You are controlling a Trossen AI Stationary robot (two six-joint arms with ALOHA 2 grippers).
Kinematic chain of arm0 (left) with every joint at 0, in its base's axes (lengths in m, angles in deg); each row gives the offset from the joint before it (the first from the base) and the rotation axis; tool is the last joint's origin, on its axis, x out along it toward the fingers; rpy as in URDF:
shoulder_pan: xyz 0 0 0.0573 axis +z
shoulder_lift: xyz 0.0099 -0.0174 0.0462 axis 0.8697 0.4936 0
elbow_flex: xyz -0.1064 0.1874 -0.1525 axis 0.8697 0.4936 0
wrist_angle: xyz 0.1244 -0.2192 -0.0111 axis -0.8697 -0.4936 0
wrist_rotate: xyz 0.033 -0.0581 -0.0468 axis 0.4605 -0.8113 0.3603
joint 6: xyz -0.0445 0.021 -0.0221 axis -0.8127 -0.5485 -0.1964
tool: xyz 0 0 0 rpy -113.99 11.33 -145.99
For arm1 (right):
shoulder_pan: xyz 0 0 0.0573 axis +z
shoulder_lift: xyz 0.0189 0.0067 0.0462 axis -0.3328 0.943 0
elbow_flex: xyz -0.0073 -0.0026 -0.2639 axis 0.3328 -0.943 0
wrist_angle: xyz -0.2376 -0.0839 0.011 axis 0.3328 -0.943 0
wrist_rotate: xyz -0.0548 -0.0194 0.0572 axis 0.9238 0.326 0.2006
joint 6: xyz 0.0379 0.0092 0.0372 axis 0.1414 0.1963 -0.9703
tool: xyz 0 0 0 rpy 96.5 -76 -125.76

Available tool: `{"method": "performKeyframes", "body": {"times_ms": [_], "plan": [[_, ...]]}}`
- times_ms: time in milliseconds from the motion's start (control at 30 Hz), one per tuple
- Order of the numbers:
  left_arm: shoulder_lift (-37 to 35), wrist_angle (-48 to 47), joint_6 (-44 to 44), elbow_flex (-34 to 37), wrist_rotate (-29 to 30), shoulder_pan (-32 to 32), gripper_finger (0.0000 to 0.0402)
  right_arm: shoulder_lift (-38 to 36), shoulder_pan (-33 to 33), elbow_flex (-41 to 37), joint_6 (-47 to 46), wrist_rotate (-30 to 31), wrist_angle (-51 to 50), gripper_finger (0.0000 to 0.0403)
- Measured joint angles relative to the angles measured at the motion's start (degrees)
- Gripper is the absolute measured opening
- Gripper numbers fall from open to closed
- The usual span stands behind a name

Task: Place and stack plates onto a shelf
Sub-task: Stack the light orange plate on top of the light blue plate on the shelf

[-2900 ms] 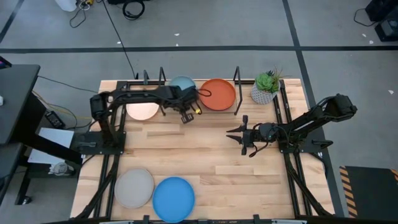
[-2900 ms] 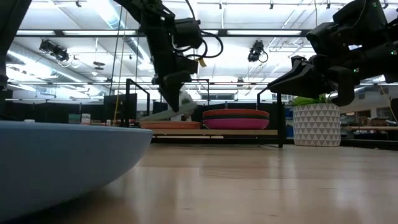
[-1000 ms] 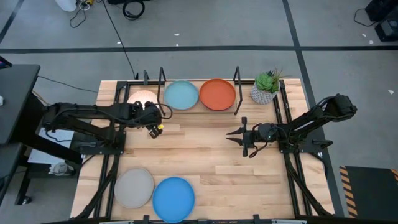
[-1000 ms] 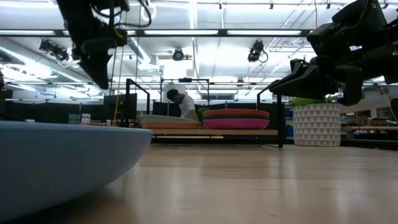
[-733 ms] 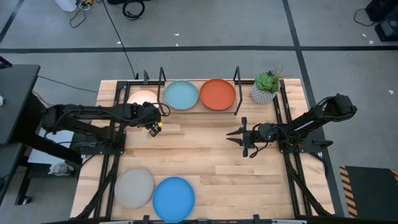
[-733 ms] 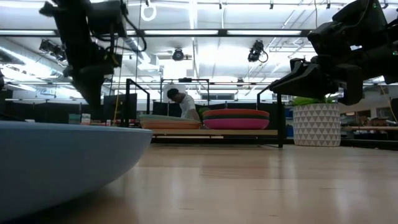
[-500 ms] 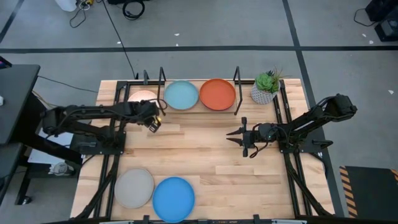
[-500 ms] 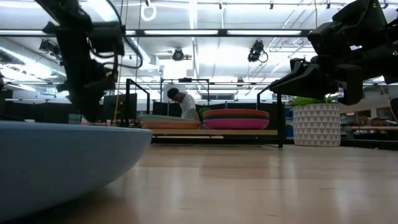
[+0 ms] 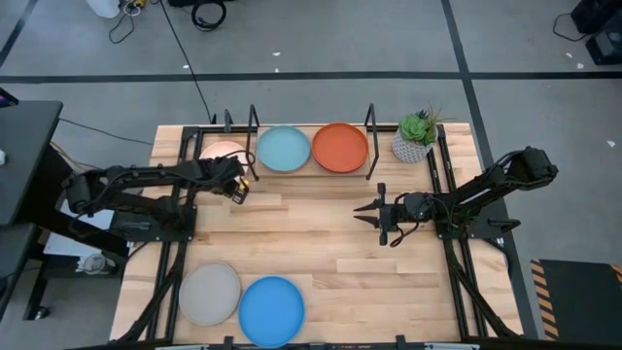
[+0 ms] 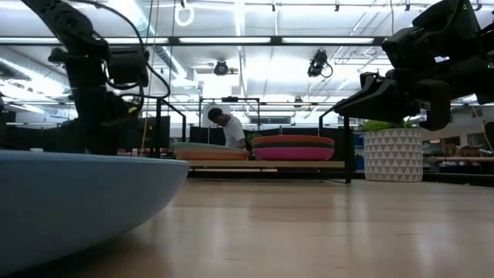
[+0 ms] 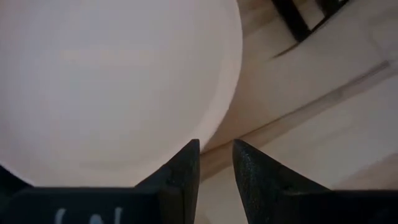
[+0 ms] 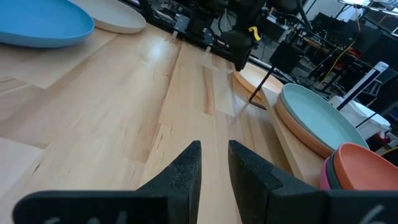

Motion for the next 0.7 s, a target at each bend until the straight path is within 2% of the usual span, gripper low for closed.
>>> {"method": "performKeyframes", "body": {"times_ms": [167, 433, 700], "plan": [[-0.07, 4.72, 3.61, 3.26, 0.52, 0.0, 0.0102, 0.0, 0.0, 0.0, 0.0, -0.26, 0.0, 0.0086], [-0.02, 5.34, 6.23, 3.68, 0.62, -0.07, 0.0102, 0.0, 0.0, 0.0, 0.0, -0.26, 0.0, 0.0086], [-0.02, 6.23, 15.89, 3.68, 2.12, -0.09, 0.0102, 0.0, 0.0, 0.0, 0.0, -0.26, 0.0, 0.0086]]}}
